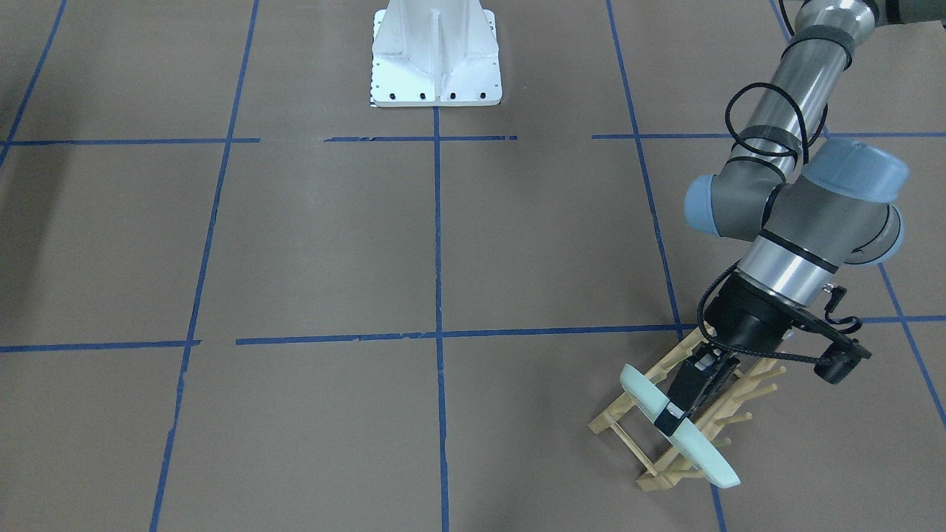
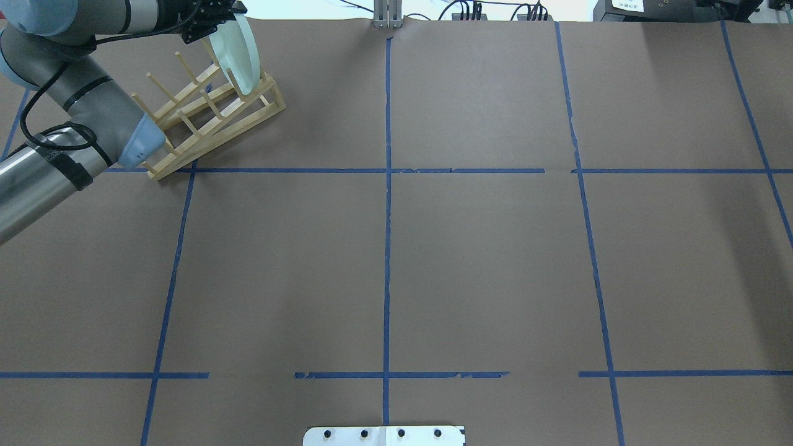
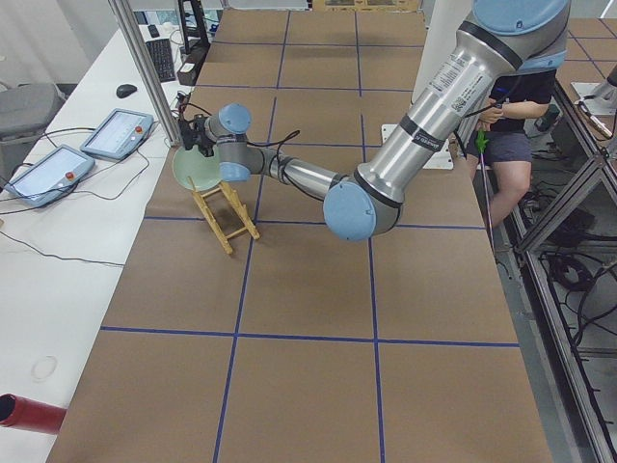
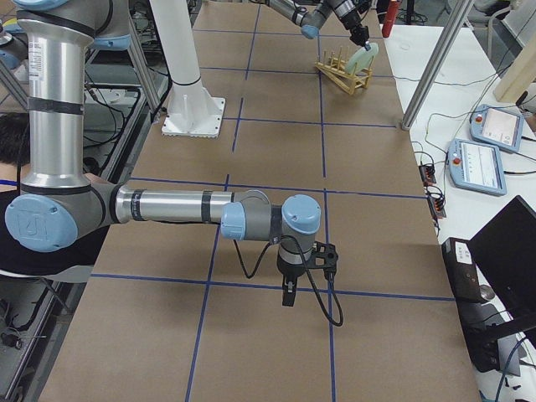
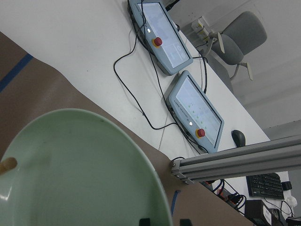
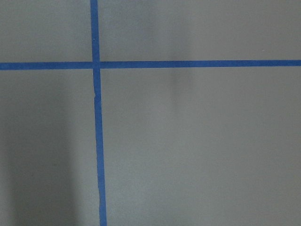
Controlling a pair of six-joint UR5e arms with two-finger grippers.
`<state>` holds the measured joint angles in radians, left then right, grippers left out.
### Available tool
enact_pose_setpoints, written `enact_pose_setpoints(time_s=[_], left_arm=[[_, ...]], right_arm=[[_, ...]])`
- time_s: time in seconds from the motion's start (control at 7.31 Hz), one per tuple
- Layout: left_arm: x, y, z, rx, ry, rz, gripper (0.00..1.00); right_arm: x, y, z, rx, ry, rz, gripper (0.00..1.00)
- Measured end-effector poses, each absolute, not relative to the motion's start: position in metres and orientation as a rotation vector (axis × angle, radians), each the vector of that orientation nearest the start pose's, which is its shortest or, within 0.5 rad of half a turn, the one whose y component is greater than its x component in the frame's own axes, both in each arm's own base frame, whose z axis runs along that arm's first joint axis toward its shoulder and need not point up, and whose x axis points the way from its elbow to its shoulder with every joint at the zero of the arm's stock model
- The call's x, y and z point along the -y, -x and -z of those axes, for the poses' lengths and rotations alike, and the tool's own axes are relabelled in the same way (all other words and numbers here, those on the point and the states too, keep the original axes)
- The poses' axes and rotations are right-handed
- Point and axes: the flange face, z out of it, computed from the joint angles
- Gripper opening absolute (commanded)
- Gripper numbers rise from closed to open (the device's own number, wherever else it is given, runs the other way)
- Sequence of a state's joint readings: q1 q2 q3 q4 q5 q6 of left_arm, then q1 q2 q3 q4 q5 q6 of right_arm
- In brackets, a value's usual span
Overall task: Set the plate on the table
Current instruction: 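Lift the plate upward out of the wooden rack with the left gripper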
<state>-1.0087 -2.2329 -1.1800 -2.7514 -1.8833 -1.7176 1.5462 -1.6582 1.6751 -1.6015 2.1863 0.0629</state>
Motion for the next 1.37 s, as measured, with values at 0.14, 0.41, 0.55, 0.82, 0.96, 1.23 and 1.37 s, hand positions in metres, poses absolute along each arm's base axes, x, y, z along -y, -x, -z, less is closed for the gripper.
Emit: enact_pose_setpoints(time_s=[0.14,0.41,0.55,0.82,0.96,1.23,1.37], left_arm=[[0.684,-0.306,-0.305,-1.464,-0.388,0.705,0.00],[0.684,-0.290,-0.306,-1.488,-0.395,0.690,0.00],[0.685,-0.281,-0.306,-1.497,-0.395,0.683,0.00],[0.684,-0.260,-0.311,-1.523,-0.397,0.665,0.00],[0.685,-0.245,-0.315,-1.534,-0.392,0.654,0.00],[0.688,-0.207,-0.315,-1.555,-0.364,0.643,0.00],[0.688,-0.190,-0.309,-1.572,-0.346,0.651,0.00]], right_arm=[[0.455,-0.065,-0.662,0.614,0.040,-0.041,1.00],[0.455,-0.065,-0.662,0.614,0.040,-0.041,1.00],[0.455,-0.065,-0.662,0.614,0.040,-0.041,1.00],[0.455,-0.065,-0.662,0.614,0.040,-0.041,1.00],[0.455,-0.065,-0.662,0.614,0.040,-0.041,1.00],[0.455,-0.064,-0.662,0.614,0.041,-0.042,1.00],[0.455,-0.065,-0.662,0.614,0.040,-0.041,1.00]])
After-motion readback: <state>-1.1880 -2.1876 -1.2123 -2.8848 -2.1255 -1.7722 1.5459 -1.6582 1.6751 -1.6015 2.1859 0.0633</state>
